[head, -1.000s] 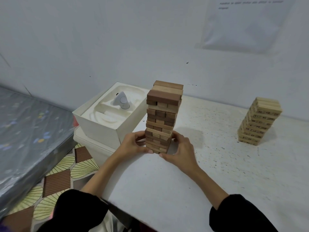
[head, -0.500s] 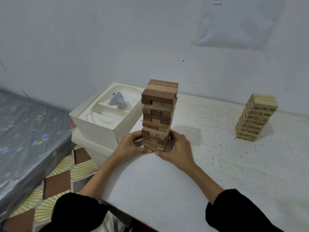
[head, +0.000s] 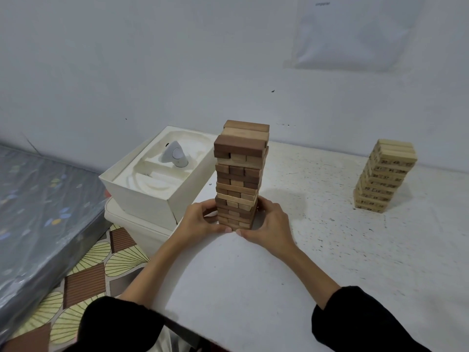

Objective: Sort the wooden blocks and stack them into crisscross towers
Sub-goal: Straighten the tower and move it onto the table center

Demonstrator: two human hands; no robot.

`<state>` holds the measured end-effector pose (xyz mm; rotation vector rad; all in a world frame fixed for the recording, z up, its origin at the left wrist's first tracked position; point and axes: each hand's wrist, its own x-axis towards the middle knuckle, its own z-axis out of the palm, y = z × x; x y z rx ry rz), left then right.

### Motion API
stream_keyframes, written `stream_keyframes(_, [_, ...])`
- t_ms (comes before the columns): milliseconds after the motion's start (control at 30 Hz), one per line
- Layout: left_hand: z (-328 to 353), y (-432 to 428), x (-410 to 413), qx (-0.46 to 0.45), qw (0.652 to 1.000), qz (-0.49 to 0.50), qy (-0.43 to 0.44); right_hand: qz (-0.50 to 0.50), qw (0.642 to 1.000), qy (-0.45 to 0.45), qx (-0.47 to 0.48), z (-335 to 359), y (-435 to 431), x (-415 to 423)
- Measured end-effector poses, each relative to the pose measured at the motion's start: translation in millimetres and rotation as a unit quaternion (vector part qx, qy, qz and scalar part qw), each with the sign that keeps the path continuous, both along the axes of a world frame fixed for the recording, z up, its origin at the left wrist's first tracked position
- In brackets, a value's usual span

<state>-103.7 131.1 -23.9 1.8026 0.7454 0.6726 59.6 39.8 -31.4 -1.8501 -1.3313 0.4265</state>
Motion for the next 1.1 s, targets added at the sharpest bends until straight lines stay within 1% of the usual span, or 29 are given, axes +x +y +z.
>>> stream_keyframes(500, [2,1,49,0.069,0.997,0.006,0.044,-0.024,0.999,0.026,-0.014,-3,-2,41])
stream_keyframes(733, [3,-2,77,0.058,0.997,0.007,0.044,-0.031,0.998,0.050,-0.016,-2,-8,67])
stream_keyframes(933, [5,1,97,0.058,0.996,-0.018,0.061,-0.024,0.997,0.073,-0.008,1,-16,86])
stream_keyframes(1100, [6,4,106,0.076,0.994,-0.035,0.076,-0.024,0.996,0.086,-0.008,2,-19,94])
